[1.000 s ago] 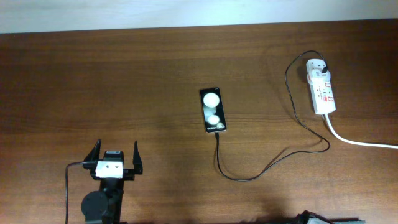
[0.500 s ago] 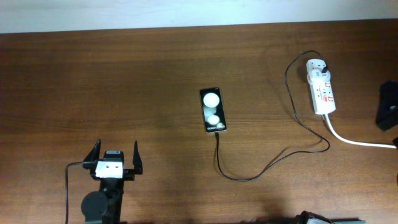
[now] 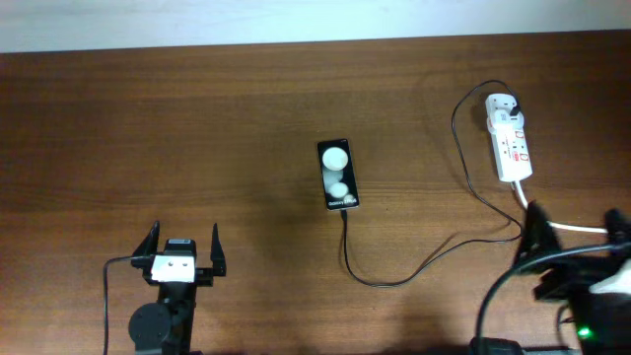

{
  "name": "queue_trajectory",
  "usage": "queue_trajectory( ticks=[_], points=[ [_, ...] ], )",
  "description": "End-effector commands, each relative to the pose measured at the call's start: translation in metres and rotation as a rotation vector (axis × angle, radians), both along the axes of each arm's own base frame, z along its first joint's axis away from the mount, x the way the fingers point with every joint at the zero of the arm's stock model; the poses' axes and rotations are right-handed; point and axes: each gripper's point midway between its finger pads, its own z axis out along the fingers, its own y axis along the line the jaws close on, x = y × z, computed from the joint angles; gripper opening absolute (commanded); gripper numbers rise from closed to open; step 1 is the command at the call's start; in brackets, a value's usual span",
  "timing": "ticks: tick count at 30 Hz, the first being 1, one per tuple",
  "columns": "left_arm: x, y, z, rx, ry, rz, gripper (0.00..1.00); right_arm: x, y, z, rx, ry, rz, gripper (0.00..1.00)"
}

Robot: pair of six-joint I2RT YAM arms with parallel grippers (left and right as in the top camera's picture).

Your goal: Plug charger to phone and switch on socket

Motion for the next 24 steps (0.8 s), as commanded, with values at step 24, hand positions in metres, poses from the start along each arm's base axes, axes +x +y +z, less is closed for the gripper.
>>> queue_trajectory(
  ticks=[24],
  points=[
    [0.000, 0.002, -0.002, 0.003, 0.004, 0.010, 0.99, 0.075, 0.011, -0.217, -0.086, -0.157, 0.110, 0.99]
  ],
)
